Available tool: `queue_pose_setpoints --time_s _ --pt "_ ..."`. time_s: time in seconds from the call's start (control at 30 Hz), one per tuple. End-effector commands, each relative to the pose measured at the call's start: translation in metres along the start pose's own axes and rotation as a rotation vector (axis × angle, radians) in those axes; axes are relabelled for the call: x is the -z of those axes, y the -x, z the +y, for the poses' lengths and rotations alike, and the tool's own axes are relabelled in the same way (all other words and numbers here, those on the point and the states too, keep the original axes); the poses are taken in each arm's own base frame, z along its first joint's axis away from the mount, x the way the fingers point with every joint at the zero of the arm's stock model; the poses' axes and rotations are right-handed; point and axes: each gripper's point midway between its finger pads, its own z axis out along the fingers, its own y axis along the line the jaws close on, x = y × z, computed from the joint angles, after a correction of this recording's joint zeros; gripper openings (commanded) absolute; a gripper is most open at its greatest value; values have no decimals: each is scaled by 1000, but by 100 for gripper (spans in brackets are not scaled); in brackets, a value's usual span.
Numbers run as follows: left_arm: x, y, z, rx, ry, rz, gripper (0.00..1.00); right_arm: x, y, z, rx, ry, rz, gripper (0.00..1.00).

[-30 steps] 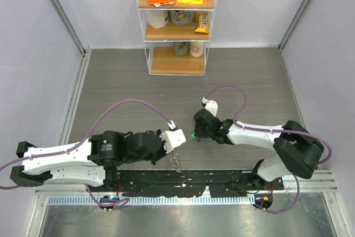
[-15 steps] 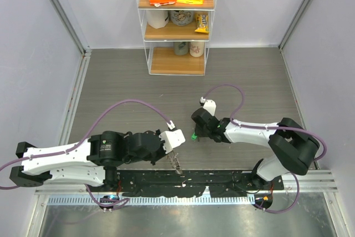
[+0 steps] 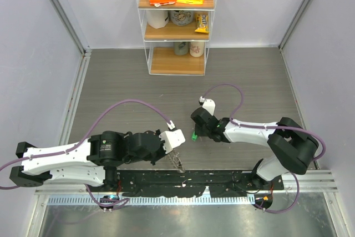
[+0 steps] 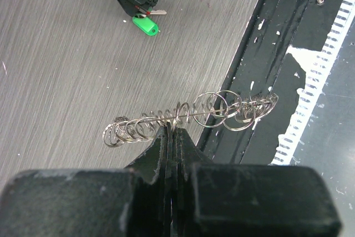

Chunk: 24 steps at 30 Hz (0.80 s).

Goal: Put the keys on the keyring

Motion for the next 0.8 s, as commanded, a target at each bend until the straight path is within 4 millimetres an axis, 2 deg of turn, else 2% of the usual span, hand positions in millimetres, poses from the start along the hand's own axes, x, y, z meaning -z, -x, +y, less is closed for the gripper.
queue_pose_setpoints --time_s 0.0,0.1,0.13,0.17,0.23,0.27,0.3,0.33,0.37,0.47,0.5,0.7,0.77 --pt "5 22 -1 15 -10 -96 0 8 26 16 -23 58 -95 6" --pt "6 23 -1 22 -9 -102 0 19 29 11 -6 79 -131 6" --pt "6 22 -1 23 -11 -103 0 29 36 13 -10 103 -160 6" --pt "6 23 -1 22 -12 -107 0 32 34 10 19 109 -163 6" --pt "7 24 -1 20 -14 -109 0 54 45 14 37 167 -213 6" --pt "7 25 0 19 -11 -110 0 58 43 10 71 172 -215 6" --pt "8 25 1 17 -6 -109 0 72 51 13 64 209 -253 5" --pt "8 26 1 17 -2 -112 0 77 47 12 106 219 -255 6" --pt "8 27 2 16 0 -114 0 93 53 18 111 273 -283 6" --pt "9 30 4 14 10 -117 0 122 56 19 184 328 -302 5" --pt "9 31 4 12 11 -115 0 138 60 22 196 366 -331 5" --pt "9 38 5 5 21 -106 0 203 62 37 390 550 -372 6" --pt "9 39 6 4 26 -98 0 219 60 43 440 607 -378 6"
